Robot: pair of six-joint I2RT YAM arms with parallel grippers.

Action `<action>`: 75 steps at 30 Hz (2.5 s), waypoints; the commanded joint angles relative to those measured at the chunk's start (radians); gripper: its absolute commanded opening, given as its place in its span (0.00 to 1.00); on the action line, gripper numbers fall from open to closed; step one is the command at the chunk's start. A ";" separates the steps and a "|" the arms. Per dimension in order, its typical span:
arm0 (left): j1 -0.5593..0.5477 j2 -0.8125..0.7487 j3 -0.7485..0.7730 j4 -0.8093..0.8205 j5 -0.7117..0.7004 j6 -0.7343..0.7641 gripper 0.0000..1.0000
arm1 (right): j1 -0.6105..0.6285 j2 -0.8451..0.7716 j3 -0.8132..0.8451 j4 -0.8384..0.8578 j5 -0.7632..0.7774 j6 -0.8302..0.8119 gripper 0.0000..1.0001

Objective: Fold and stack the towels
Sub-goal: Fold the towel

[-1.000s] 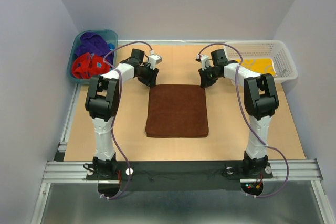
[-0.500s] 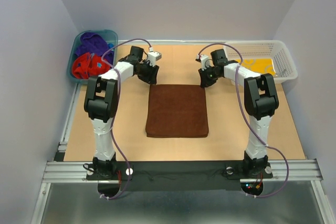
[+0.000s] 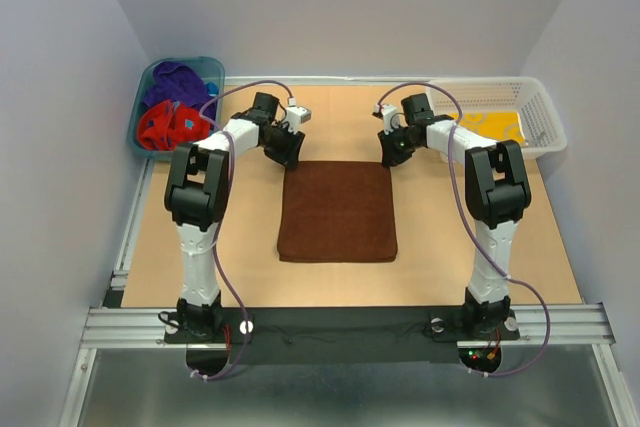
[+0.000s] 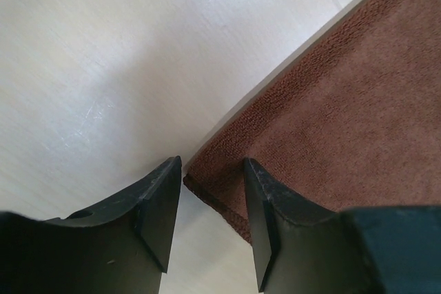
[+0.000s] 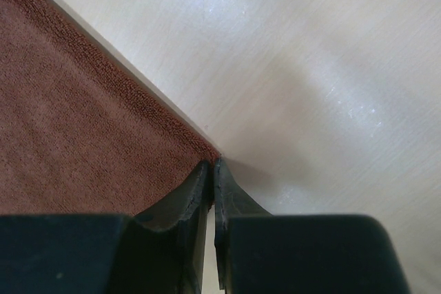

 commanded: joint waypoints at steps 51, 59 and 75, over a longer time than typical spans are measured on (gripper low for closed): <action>-0.007 -0.491 -0.365 0.184 -0.133 -0.201 0.00 | 0.083 -0.386 -0.139 -0.058 0.123 0.098 0.00; -0.060 -0.692 -0.562 0.187 -0.154 -0.339 0.00 | 0.095 -0.553 -0.325 -0.056 0.083 0.259 0.01; -0.095 -0.860 -0.758 0.181 -0.101 -0.583 0.00 | 0.097 -0.719 -0.583 -0.056 0.007 0.513 0.00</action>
